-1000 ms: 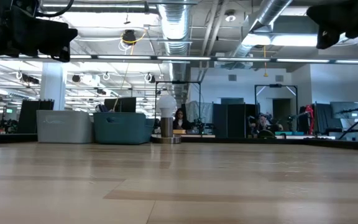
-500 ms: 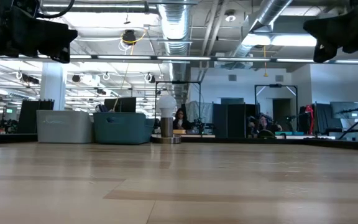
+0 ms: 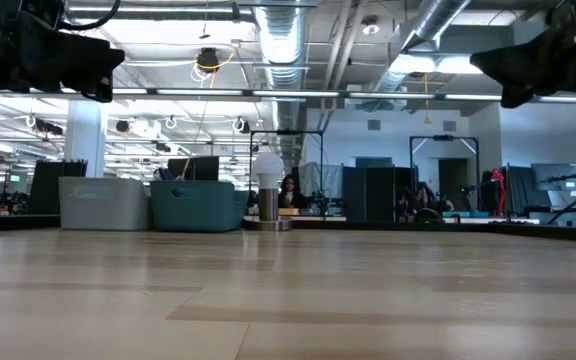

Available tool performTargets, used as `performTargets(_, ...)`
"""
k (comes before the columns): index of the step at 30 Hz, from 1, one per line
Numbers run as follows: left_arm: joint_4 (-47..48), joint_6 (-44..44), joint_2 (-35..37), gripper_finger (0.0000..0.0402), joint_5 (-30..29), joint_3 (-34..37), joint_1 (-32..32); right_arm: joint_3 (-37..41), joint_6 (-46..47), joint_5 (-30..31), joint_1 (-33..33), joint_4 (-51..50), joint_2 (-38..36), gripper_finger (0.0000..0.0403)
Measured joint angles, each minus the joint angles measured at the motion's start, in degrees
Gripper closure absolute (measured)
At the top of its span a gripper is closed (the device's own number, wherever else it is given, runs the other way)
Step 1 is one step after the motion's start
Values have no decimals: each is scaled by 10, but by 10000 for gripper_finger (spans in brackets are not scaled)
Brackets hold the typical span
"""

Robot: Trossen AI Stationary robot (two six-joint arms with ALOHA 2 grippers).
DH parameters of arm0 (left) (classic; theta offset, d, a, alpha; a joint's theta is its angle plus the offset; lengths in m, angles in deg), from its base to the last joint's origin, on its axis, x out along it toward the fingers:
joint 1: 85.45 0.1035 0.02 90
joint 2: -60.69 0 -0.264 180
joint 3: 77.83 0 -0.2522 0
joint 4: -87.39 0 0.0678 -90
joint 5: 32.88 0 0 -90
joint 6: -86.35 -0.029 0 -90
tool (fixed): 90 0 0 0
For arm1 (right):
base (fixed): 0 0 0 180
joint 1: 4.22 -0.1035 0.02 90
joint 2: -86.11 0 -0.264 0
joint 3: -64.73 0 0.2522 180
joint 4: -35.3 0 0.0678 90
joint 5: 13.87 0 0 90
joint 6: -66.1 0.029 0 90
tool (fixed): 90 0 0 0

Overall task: Pick & Place USB Port
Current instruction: Return to Home Position

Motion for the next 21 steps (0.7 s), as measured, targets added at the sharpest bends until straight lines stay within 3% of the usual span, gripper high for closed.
performTargets(11, 2, 0, 0, 298, 0, 0, 0, 0, 22, -96, 76, -10, 0, 400)
performTargets(21, 5, 4, -7, 298, -56, 0, 0, 1, 58, -97, 87, -78, 0, 400)
